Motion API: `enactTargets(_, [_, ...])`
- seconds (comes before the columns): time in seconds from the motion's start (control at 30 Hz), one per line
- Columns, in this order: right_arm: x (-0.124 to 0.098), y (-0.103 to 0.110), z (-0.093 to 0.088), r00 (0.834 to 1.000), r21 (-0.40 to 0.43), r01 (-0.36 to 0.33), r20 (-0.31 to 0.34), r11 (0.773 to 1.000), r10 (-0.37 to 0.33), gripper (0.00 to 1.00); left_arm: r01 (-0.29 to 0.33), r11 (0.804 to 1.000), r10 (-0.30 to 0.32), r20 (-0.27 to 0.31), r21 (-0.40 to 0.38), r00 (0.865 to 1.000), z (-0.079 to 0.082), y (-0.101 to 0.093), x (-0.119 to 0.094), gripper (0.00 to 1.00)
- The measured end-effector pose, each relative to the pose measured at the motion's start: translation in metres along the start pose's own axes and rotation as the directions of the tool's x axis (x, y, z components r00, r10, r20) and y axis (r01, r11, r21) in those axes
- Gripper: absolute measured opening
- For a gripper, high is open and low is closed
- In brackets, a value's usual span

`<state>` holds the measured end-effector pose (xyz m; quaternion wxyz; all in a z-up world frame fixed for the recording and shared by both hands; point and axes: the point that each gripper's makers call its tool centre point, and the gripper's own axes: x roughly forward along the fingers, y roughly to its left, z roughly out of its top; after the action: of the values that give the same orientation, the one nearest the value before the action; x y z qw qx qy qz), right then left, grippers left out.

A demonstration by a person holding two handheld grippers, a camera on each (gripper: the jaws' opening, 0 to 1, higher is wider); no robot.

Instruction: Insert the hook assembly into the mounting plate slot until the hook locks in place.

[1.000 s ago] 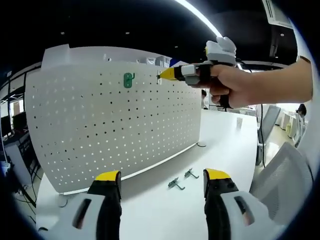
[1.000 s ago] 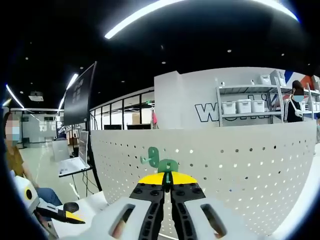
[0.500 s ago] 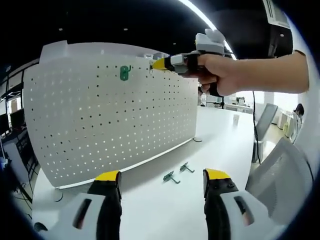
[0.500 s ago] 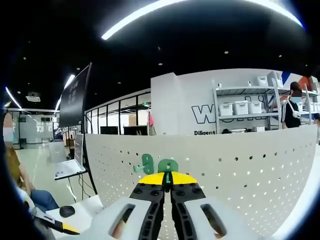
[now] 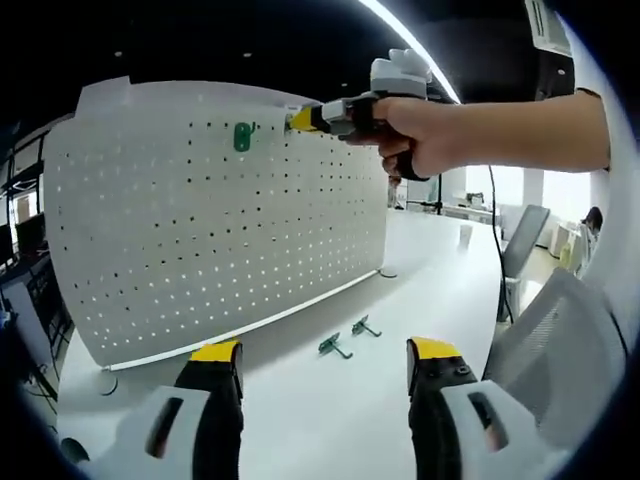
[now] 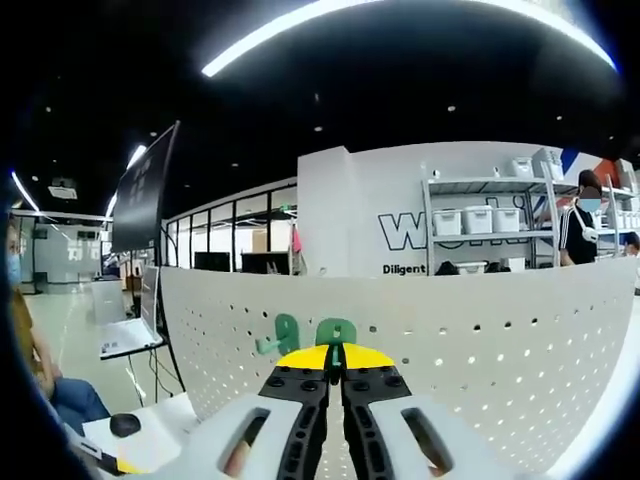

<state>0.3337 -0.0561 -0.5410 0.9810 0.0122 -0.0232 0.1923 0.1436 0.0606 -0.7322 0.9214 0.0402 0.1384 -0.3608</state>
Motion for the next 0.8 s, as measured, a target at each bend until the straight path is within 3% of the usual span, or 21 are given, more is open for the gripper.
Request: enactTargets(0.8, [0.019,-0.001,-0.003,1.000,-0.055,0.019,-0.002,0.998,-0.019,0.00,0.001,1.000,-0.001,-0.015,-0.014,1.000,-0.005,0.000,0.000,0.67])
